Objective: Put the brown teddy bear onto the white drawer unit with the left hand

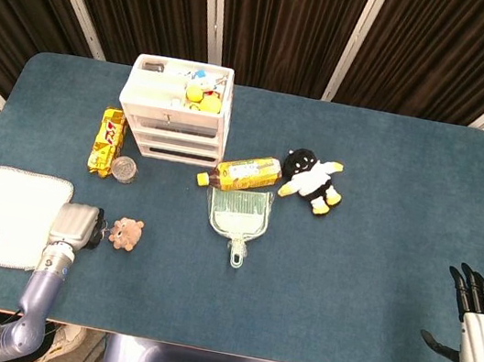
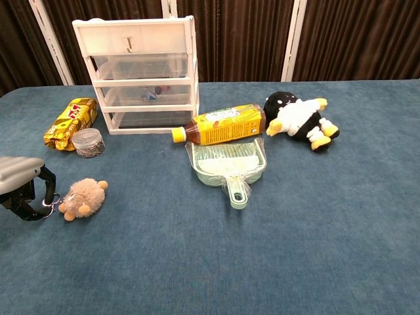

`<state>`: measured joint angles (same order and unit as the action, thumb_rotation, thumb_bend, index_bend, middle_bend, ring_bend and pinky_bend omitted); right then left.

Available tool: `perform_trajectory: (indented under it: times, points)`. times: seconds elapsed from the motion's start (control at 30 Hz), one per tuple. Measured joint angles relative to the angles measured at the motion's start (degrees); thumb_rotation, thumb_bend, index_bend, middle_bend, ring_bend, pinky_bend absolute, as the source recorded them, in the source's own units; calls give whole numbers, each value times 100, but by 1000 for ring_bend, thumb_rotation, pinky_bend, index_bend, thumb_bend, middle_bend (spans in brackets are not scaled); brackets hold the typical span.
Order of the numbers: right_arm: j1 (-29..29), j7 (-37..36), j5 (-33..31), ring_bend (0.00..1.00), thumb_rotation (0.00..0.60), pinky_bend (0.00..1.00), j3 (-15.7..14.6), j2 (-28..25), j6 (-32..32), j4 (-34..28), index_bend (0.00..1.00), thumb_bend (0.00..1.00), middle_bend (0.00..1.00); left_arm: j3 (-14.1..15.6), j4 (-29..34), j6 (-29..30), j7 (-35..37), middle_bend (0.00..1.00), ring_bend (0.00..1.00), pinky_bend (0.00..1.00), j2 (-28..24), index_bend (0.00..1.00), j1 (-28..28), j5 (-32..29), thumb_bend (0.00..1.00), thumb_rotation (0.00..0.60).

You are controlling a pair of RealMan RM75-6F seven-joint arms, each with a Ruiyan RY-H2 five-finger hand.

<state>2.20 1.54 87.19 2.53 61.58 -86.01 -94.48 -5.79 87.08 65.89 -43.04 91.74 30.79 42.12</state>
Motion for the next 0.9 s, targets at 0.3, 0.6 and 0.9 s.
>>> perform_trajectory:
  times: [0.3, 0.6, 0.9]
  points:
    - [-5, 1, 9, 0, 600, 0, -2, 5, -11, -3, 0, 0, 0, 41, -30, 10, 35, 1000, 888, 743, -7, 592, -3, -2, 479, 600]
    - [-10, -13, -6, 0, 600, 0, 4, 2, -15, -4, 0, 0, 0, 25, -8, 59, 142, 1000, 889, 743, -111, 604, 21, 248, 479, 600]
    - [-10, -23, -8, 0, 600, 0, 8, -3, -17, -7, 0, 0, 0, -25, 112, 158, 171, 1000, 889, 743, -436, 612, 252, 1204, 479, 600]
